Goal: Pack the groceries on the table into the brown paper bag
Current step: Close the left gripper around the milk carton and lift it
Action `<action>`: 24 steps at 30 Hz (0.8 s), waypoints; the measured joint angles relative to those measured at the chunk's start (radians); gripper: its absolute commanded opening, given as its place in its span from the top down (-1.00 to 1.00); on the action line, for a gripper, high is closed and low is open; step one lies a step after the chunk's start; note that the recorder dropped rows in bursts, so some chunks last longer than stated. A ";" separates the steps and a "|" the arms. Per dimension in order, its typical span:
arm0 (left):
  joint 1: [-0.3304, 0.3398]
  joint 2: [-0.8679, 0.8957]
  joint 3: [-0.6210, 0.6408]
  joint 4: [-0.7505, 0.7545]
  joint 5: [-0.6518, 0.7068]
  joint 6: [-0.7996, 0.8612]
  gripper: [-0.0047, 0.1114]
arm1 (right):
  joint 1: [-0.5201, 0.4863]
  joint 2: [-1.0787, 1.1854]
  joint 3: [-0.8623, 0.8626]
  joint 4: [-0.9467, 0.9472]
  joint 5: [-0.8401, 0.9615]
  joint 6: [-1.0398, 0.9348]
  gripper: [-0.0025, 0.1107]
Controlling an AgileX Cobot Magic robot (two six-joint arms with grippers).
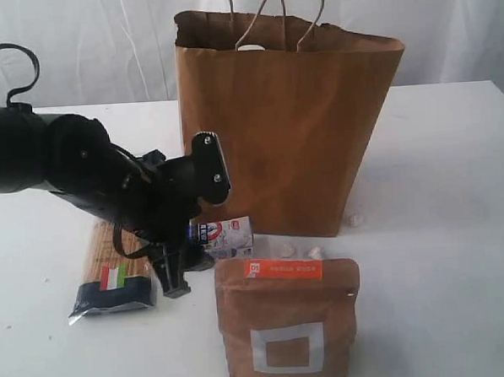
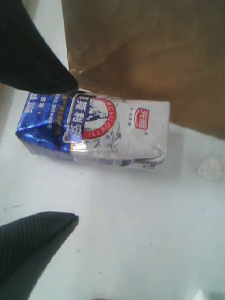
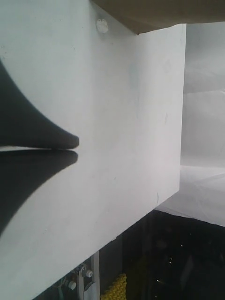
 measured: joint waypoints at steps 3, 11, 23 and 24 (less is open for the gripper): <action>0.000 0.014 -0.005 -0.005 -0.044 -0.103 -0.33 | 0.000 0.000 0.000 0.000 0.000 0.000 0.96; 0.000 0.110 -0.160 0.078 0.191 -0.083 -0.33 | 0.000 0.000 0.000 0.000 0.000 0.000 0.96; 0.000 0.242 -0.290 0.207 0.245 -0.069 -0.33 | 0.000 0.000 0.000 -0.002 0.000 0.000 0.96; 0.000 0.251 -0.290 0.213 0.252 -0.067 -0.33 | 0.000 0.000 0.000 -0.002 0.000 0.000 0.96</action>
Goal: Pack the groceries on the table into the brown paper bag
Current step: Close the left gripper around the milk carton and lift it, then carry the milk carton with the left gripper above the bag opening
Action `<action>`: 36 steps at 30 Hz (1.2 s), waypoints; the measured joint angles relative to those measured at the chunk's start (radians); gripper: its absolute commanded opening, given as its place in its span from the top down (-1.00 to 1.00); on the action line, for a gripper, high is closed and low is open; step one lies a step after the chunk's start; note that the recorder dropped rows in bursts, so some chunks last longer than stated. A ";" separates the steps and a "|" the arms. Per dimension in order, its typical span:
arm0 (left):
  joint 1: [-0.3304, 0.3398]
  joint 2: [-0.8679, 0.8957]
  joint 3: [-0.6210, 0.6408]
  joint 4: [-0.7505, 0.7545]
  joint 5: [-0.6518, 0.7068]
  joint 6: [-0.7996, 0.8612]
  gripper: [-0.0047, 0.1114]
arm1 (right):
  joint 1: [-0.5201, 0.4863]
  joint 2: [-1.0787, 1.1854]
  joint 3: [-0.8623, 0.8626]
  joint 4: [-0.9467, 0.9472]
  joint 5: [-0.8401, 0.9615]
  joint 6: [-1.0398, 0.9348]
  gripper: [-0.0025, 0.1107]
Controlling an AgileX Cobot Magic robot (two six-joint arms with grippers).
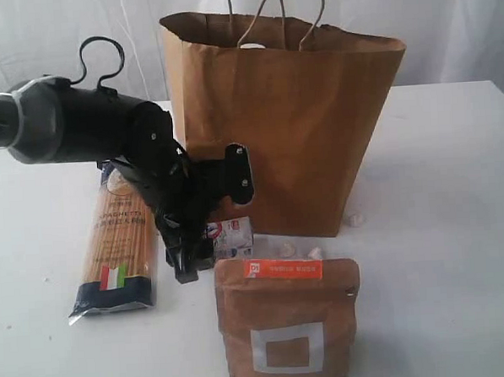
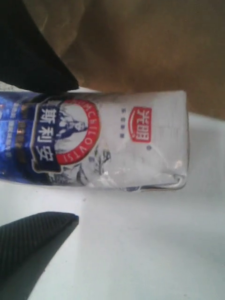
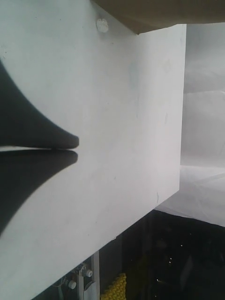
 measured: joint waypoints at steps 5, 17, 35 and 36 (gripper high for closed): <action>0.000 0.017 0.000 0.000 0.002 0.000 -0.29 | 0.000 0.000 0.000 0.000 0.000 0.002 0.96; 0.000 0.020 -0.007 0.000 0.071 0.000 0.92 | 0.000 0.000 0.000 0.000 0.000 0.002 0.96; 0.000 -0.137 -0.007 0.008 0.377 -0.278 0.92 | 0.000 0.000 0.000 0.000 0.000 0.002 0.96; 0.000 -0.151 -0.007 0.008 0.397 -0.292 0.92 | 0.000 0.000 0.000 0.000 0.000 0.002 0.96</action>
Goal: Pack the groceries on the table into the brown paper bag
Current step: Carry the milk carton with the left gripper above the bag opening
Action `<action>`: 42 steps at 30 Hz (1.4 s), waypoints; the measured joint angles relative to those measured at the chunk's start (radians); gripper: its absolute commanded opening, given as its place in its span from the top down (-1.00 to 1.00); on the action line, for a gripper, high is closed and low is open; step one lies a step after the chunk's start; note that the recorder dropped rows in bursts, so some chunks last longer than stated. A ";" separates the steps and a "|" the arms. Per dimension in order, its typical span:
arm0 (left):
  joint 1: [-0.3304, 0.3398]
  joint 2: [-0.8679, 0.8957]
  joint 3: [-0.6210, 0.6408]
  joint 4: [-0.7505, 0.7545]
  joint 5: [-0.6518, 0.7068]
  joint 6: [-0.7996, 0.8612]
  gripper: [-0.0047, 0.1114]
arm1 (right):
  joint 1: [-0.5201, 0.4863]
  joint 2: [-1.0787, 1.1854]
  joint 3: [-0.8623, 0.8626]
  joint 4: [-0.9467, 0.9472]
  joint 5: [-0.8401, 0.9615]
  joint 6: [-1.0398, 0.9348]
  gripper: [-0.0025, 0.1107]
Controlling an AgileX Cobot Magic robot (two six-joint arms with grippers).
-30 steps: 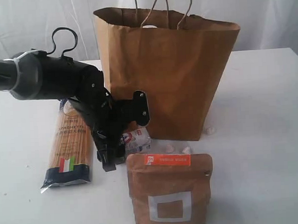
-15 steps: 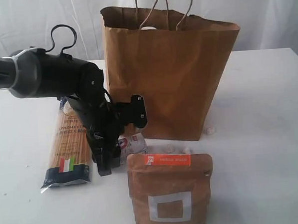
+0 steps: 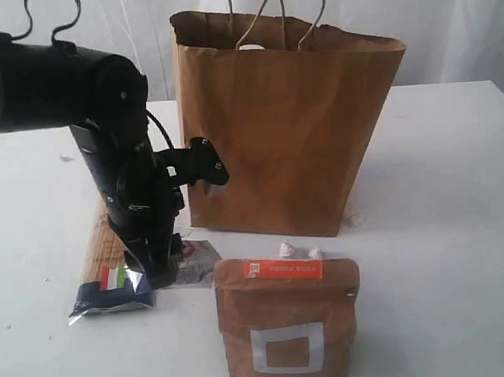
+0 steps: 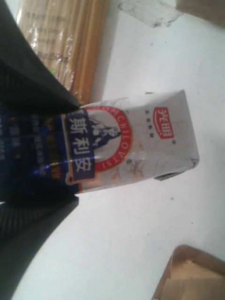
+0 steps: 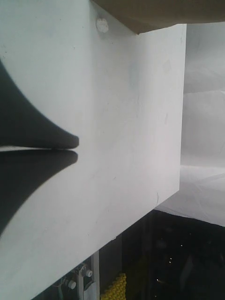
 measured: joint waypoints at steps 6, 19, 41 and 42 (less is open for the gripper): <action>0.000 -0.045 0.000 0.000 0.093 -0.040 0.92 | 0.000 0.000 0.000 0.000 0.000 0.000 0.96; 0.000 -0.190 0.002 0.050 0.216 -0.099 0.92 | 0.000 0.000 0.000 0.000 0.000 0.000 0.96; 0.000 -0.319 -0.168 0.325 -0.634 -0.142 0.92 | 0.000 0.000 0.000 0.000 0.000 0.000 0.96; 0.000 -0.292 -0.168 0.325 -0.755 -0.142 0.92 | 0.000 0.000 0.000 0.000 0.000 0.000 0.96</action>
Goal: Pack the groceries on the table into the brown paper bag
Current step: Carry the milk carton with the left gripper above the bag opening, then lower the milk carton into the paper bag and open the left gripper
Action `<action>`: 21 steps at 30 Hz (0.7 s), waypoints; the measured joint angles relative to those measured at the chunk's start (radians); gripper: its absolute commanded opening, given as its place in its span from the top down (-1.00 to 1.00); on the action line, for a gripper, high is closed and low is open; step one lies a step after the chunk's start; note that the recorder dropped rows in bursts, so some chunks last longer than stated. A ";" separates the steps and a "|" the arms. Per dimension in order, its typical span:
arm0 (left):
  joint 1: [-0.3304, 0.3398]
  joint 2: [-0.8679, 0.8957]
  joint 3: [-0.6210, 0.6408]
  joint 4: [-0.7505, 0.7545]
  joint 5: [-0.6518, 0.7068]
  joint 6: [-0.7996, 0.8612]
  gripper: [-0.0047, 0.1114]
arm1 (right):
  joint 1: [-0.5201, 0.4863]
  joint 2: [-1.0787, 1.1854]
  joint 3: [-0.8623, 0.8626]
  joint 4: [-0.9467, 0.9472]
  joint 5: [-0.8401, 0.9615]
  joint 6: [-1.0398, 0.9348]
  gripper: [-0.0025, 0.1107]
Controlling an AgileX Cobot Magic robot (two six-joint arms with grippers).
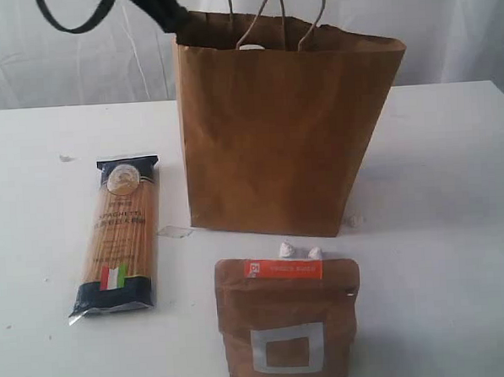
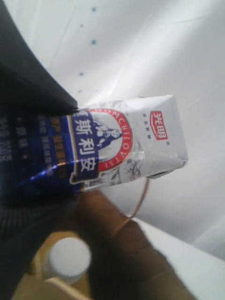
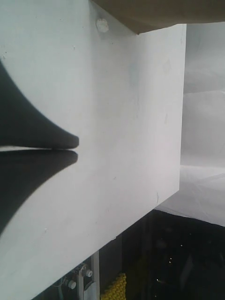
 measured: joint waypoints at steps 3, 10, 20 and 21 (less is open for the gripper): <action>0.000 0.052 0.000 0.000 -0.153 0.006 0.92 | 0.000 0.000 0.000 0.000 0.000 0.000 0.96; 0.000 0.201 0.000 0.023 -0.217 0.143 0.92 | 0.000 0.000 0.000 0.000 0.000 0.000 0.96; 0.011 0.212 0.000 0.002 -0.207 0.078 0.92 | 0.000 0.000 0.000 0.000 0.000 0.000 0.96; 0.011 0.212 0.000 0.002 -0.190 0.049 0.92 | 0.000 0.000 0.000 0.000 0.000 0.000 0.96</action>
